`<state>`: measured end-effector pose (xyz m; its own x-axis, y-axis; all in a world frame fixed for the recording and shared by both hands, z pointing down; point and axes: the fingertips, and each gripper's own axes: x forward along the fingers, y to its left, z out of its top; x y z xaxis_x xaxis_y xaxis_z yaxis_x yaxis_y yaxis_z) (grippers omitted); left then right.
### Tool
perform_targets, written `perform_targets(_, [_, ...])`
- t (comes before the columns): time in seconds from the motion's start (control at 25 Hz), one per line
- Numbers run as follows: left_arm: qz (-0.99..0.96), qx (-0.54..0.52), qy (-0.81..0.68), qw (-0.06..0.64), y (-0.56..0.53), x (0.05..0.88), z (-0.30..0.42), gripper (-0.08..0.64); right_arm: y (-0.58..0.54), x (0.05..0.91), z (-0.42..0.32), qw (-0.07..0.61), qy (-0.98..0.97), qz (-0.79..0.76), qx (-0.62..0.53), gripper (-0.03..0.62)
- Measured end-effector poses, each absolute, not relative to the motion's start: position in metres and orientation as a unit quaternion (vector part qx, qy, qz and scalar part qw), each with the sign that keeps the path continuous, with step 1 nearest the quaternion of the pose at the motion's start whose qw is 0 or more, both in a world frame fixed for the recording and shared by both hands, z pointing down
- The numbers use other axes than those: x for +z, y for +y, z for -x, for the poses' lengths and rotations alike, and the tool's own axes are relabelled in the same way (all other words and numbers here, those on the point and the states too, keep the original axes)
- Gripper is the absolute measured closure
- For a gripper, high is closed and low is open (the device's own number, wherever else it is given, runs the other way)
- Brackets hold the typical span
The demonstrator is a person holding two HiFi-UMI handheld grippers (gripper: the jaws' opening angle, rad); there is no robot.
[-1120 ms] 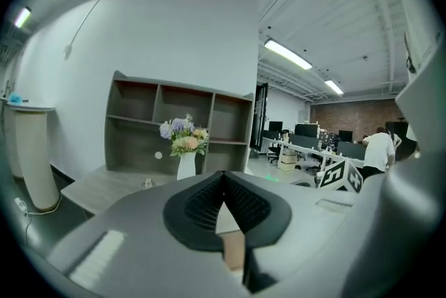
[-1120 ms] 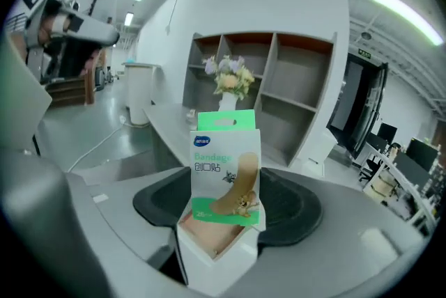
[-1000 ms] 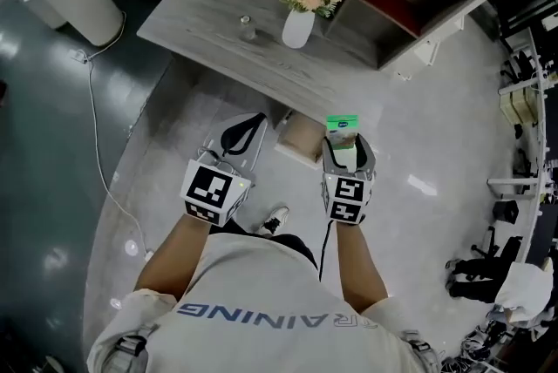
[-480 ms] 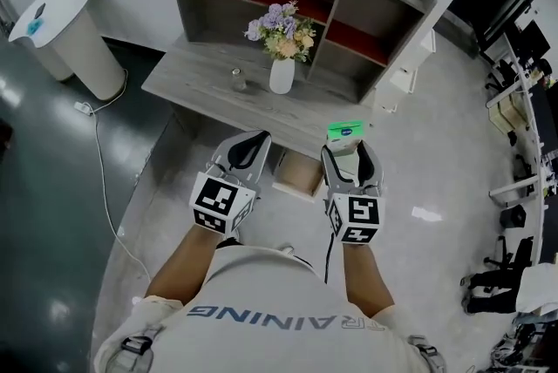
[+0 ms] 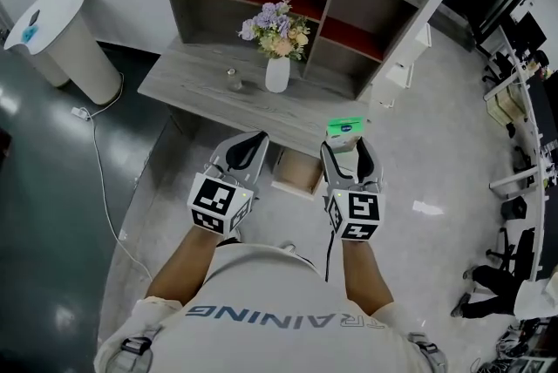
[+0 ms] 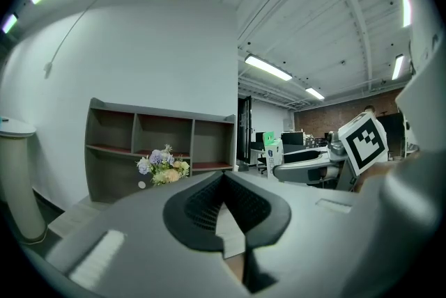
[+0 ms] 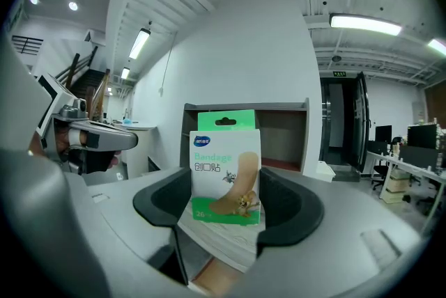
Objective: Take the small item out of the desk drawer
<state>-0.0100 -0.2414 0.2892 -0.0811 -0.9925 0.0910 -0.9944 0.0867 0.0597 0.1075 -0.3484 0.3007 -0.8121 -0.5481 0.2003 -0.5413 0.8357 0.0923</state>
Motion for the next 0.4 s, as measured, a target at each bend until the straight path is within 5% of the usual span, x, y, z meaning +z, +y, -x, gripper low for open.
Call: perform_targets(0.4, [-0.685,0.012,-0.726,0.057,-0.259,0.285,0.01,0.561,-0.361,0.298,-0.108,0.119,-0.949,-0.292,-0.017,0.275])
